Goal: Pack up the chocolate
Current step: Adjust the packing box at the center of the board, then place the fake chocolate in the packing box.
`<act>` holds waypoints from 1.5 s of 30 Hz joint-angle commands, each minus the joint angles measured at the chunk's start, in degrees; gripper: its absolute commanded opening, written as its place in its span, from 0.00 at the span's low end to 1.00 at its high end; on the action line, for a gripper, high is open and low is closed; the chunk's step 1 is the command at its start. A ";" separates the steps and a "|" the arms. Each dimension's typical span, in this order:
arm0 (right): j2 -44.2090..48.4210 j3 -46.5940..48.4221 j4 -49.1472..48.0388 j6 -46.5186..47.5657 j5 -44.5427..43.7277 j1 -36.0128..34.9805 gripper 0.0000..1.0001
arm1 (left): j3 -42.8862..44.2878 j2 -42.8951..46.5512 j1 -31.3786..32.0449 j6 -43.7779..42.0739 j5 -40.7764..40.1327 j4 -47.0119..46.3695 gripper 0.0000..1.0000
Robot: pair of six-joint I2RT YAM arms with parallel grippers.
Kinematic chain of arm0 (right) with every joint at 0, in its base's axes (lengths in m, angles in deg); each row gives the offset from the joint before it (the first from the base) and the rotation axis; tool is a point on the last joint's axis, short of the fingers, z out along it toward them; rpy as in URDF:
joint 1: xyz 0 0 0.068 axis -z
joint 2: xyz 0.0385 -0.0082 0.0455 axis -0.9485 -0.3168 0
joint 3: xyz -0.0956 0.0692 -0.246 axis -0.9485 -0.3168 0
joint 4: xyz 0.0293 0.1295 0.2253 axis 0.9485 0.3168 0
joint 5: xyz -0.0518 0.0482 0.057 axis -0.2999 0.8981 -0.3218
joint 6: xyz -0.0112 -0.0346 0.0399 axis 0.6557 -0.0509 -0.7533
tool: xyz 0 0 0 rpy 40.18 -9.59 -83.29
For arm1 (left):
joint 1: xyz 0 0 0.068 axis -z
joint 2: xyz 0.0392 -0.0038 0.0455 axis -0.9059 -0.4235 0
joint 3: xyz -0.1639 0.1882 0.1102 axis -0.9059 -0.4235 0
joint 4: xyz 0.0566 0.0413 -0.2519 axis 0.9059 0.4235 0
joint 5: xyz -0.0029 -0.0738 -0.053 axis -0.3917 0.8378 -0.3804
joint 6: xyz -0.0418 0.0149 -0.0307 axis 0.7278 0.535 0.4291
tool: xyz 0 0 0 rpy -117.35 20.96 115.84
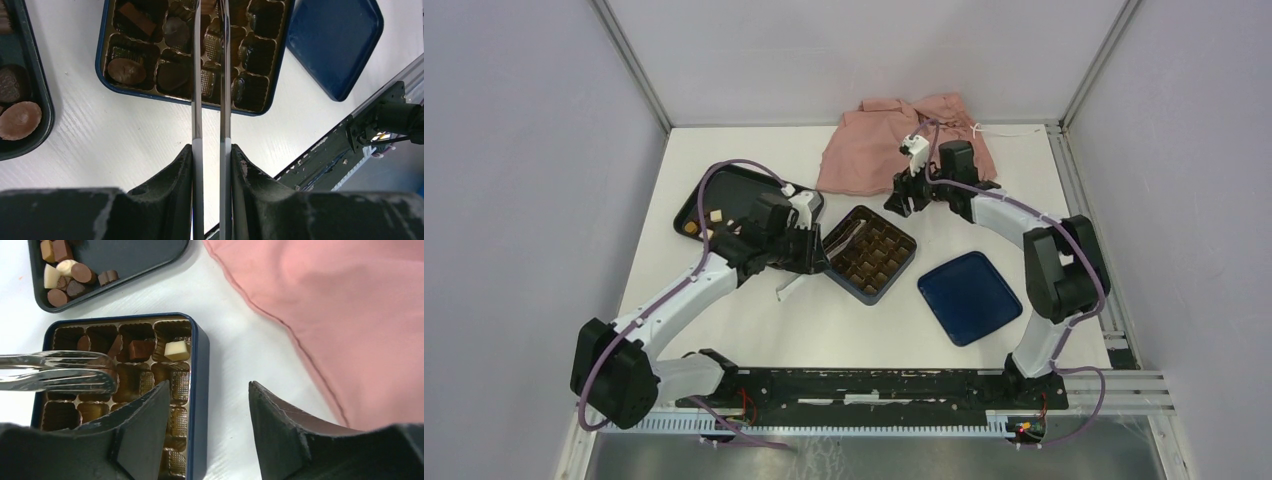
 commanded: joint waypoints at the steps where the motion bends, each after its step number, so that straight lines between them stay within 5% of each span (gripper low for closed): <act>1: 6.34 1.59 0.98 4.41 5.30 1.96 0.67 | 1.32 -1.70 0.76 1.65 -2.13 -3.75 0.03; 7: 10.85 -1.50 2.72 5.59 8.64 4.26 0.71 | 2.63 -5.22 2.11 1.94 -2.74 -4.80 0.07; 22: 16.43 -7.47 2.15 6.32 13.74 6.92 0.71 | 3.80 -6.59 3.83 3.78 -7.63 -4.66 0.40; 38: 25.43 -15.08 -2.84 7.57 14.74 8.76 0.73 | 3.31 0.81 4.60 7.35 -10.47 -6.35 0.40; 45: 29.01 -18.37 -6.84 5.71 17.36 9.03 0.73 | 5.82 3.63 4.55 6.82 -15.59 0.36 0.39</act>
